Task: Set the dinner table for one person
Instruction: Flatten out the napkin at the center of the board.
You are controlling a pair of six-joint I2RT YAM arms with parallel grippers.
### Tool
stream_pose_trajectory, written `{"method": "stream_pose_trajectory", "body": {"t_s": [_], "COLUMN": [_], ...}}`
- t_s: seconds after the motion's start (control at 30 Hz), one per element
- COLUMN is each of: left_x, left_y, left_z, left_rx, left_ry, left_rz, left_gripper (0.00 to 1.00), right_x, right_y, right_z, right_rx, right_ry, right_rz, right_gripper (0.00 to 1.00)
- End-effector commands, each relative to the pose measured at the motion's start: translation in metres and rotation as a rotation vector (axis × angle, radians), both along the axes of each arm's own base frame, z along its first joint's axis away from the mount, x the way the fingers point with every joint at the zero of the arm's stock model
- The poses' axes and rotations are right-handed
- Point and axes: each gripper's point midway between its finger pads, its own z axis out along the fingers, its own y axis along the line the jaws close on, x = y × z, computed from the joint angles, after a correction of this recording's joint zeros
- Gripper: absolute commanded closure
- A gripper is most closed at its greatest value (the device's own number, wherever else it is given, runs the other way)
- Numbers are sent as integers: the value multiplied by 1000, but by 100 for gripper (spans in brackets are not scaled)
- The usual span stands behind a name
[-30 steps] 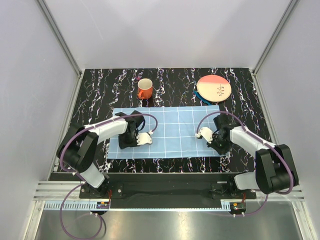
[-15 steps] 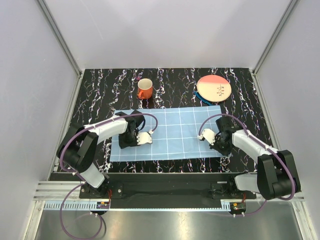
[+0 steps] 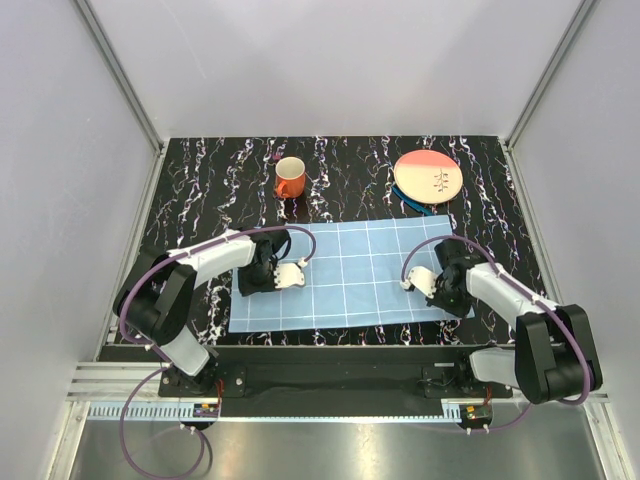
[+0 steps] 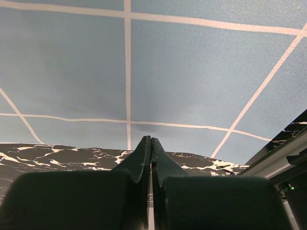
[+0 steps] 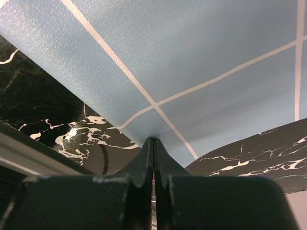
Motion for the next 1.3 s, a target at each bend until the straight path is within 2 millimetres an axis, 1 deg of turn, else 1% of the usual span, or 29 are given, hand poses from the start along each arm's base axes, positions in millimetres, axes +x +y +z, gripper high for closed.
{"method": "stream_pose_trajectory", "body": {"t_s": [0.0, 0.07, 0.1, 0.13, 0.17, 0.2, 0.27, 0.3, 0.37, 0.4, 0.47, 0.5, 0.53, 0.67, 0.7, 0.87, 1.03, 1.27], "left_x": [8, 7, 5, 4, 1, 1, 0, 0, 1, 1, 2, 1, 2, 4, 4, 13, 22, 31], "left_y": [-6, -5, -3, -2, -1, -1, -3, -4, -8, -8, -9, -9, -9, -10, -9, -7, -9, -7], "left_z": [7, 6, 5, 4, 2, 2, 2, 2, 2, 1, 0, -2, -3, -8, -11, -20, -23, -25], "left_rx": [-15, -11, -7, -4, -1, -1, -12, -18, -35, -37, -40, -36, -36, -33, -25, 5, 5, 23], "left_ry": [-23, -19, -15, -13, -4, -2, 1, 2, 0, 1, -5, 2, 0, -2, 0, -24, -64, -115], "left_rz": [-10, -16, -16, -18, -15, -18, -8, -4, 7, 12, 19, 21, 23, 30, 33, 57, 80, 102], "left_gripper": [100, 100, 100, 100, 100, 100, 100, 100, 100, 100, 100, 100, 100, 100, 100, 100, 100, 100], "right_x": [-15, -13, -9, -7, -6, -2, 3, 8, 13, 19, 24, 31, 35, 52, 59, 76, 79, 77], "right_y": [-5, -4, -3, -2, -2, -1, 1, 1, 3, 5, 8, 9, 11, 17, 19, 28, 29, 31], "right_z": [0, -1, 1, 1, 1, 3, 5, 9, 11, 15, 18, 23, 26, 38, 44, 55, 56, 51], "right_rx": [-20, -17, -14, -13, -13, -9, -4, -4, 3, 10, 21, 27, 32, 58, 64, 104, 105, 114], "right_ry": [93, 100, 95, 97, 97, 85, 77, 62, 52, 36, 26, 5, -4, -50, -71, -107, -108, -92], "right_rz": [22, 20, 17, 14, 11, 10, 9, 5, -3, -9, -18, -25, -27, -54, -58, -79, -80, -88], "right_gripper": [100, 100, 98, 91, 80, 66, 64, 61, 52, 50, 46, 42, 31, 26, 25, 23, 23, 22]}}
